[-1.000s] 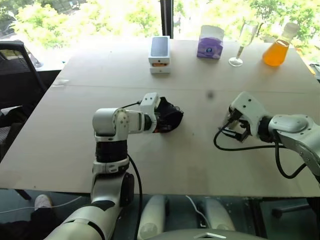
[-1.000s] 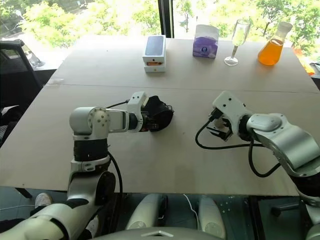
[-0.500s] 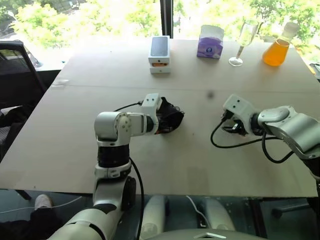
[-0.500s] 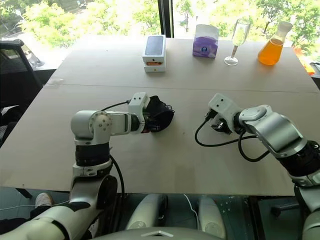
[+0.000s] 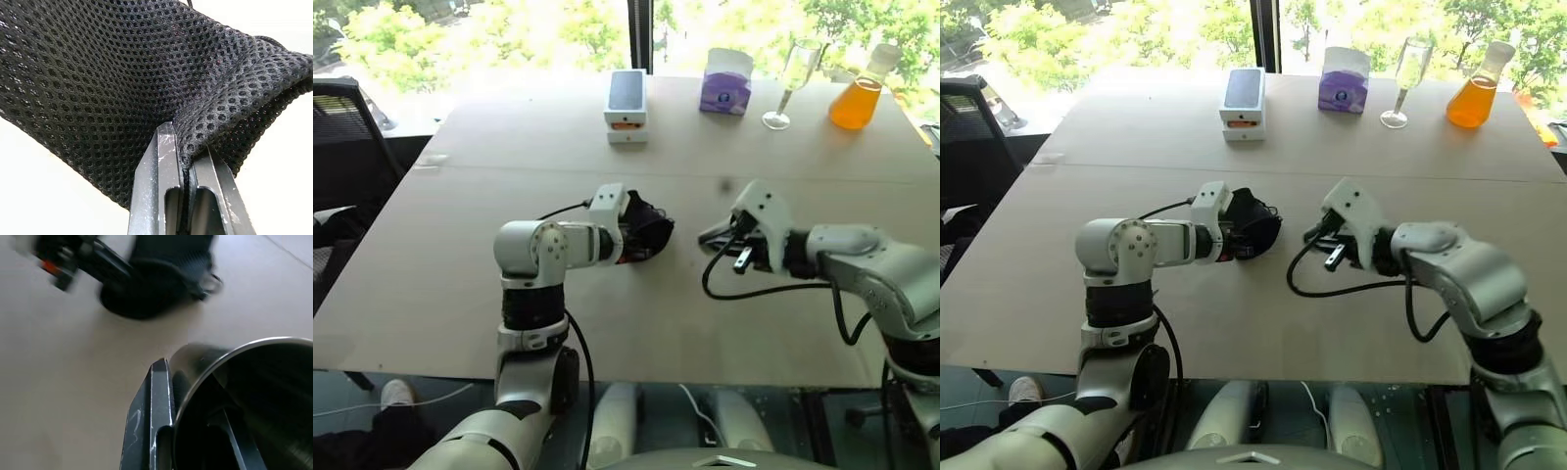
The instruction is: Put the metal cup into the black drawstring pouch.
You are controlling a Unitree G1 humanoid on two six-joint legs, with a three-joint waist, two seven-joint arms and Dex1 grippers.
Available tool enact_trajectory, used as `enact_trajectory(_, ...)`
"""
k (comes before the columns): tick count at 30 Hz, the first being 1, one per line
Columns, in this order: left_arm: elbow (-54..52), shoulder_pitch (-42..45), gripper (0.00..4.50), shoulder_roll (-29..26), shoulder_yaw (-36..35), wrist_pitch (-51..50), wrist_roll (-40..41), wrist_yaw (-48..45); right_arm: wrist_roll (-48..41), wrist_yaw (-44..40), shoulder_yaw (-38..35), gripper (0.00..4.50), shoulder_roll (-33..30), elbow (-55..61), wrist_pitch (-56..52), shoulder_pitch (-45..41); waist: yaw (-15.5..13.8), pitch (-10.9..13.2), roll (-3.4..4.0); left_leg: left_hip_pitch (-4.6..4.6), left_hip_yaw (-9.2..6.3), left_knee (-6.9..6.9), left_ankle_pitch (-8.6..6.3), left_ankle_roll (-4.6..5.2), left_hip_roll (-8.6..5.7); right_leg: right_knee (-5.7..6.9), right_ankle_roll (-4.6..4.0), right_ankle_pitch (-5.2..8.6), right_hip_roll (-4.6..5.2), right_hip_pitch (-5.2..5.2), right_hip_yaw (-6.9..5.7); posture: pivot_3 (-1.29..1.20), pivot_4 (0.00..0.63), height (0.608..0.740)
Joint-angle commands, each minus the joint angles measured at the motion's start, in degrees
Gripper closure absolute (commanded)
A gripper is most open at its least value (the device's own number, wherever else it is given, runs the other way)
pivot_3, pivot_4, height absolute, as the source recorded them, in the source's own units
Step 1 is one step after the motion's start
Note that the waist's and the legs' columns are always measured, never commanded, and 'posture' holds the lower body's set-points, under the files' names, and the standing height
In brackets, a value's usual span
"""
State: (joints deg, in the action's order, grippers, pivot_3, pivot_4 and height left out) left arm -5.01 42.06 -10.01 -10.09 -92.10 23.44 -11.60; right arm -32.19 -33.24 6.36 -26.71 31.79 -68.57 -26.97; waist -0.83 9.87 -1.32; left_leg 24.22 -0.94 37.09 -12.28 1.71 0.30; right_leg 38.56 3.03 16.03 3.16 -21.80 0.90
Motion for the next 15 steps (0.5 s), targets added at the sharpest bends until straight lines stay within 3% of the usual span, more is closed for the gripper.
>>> enact_trajectory(1,2.1,1.89,4.5,-0.29,0.19,-0.4,3.01,0.45,-2.24,2.17,-3.33,4.43,4.8,1.44,4.01,1.41,0.05,0.02,0.03,0.04,0.02,0.02,0.0,0.0,-0.04,0.01,0.01,-0.01,0.01,-0.04,0.01,0.0,0.15,0.74)
enact_trajectory(9,2.13,4.52,4.5,-4.67,2.99,-0.4,10.73,2.47,-0.01,6.88,-2.62,4.43,16.99,-8.66,15.91,3.99,0.53,0.04,0.06,0.01,-0.04,0.0,0.05,-0.09,-0.05,0.12,0.0,-0.01,-0.04,-0.09,0.0,0.0,0.15,0.74)
enact_trajectory(15,2.12,4.8,4.5,-6.95,3.28,-0.4,16.76,5.52,1.42,7.86,-1.87,4.43,20.62,-14.49,20.86,4.75,1.44,0.05,0.06,0.02,-0.01,-0.02,0.11,-0.19,-0.05,0.16,0.0,-0.01,-0.04,-0.15,0.03,0.0,0.15,0.74)
